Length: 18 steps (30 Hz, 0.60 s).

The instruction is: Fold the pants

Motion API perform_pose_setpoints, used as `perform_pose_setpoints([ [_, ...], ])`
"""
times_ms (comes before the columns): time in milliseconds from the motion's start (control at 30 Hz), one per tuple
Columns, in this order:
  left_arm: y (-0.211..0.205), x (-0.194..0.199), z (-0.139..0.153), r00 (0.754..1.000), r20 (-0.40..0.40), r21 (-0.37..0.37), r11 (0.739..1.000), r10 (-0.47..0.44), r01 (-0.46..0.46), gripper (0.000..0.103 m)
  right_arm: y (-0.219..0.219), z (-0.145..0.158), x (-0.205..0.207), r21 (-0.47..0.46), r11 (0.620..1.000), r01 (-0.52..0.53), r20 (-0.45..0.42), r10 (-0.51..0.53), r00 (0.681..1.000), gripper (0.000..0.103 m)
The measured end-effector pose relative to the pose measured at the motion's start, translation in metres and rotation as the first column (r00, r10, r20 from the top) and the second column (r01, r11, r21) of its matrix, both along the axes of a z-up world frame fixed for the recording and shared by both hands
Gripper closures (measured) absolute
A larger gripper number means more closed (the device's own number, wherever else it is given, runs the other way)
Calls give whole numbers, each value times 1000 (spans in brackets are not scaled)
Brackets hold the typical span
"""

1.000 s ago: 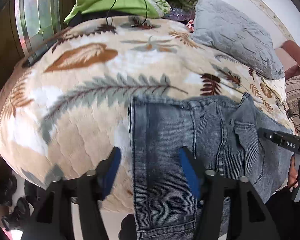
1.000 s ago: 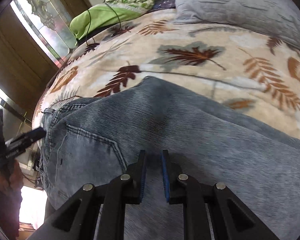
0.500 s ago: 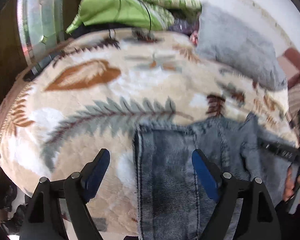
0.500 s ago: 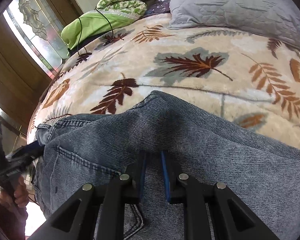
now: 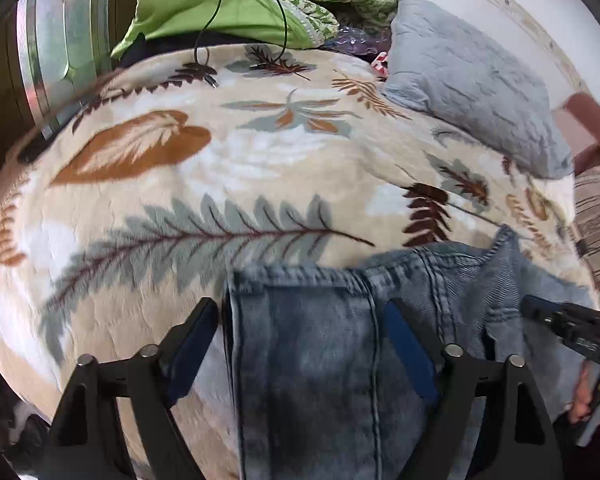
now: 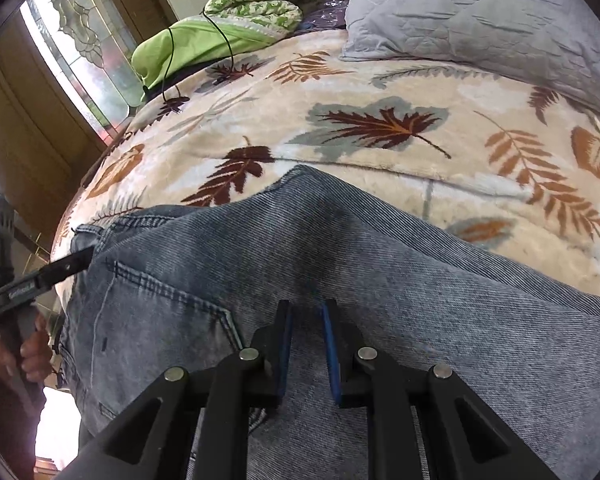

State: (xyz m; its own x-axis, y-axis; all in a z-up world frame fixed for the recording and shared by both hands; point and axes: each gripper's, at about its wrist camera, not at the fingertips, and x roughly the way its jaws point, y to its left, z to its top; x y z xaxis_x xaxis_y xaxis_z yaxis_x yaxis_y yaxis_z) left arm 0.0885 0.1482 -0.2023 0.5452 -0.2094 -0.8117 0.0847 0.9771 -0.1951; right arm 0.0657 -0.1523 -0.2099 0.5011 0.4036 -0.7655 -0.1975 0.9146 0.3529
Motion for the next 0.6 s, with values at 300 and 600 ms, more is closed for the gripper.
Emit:
perform_pose_setpoints([
  [300, -12, 10, 9, 997, -12, -38, 996, -77, 76, 77, -4, 1, -1, -1, 1000, 11, 5, -11, 1000, 85],
  [600, -8, 30, 49, 994, 60, -90, 991, -90, 95, 81, -27, 4, 1, 34, 992, 121, 26, -122, 992, 85],
])
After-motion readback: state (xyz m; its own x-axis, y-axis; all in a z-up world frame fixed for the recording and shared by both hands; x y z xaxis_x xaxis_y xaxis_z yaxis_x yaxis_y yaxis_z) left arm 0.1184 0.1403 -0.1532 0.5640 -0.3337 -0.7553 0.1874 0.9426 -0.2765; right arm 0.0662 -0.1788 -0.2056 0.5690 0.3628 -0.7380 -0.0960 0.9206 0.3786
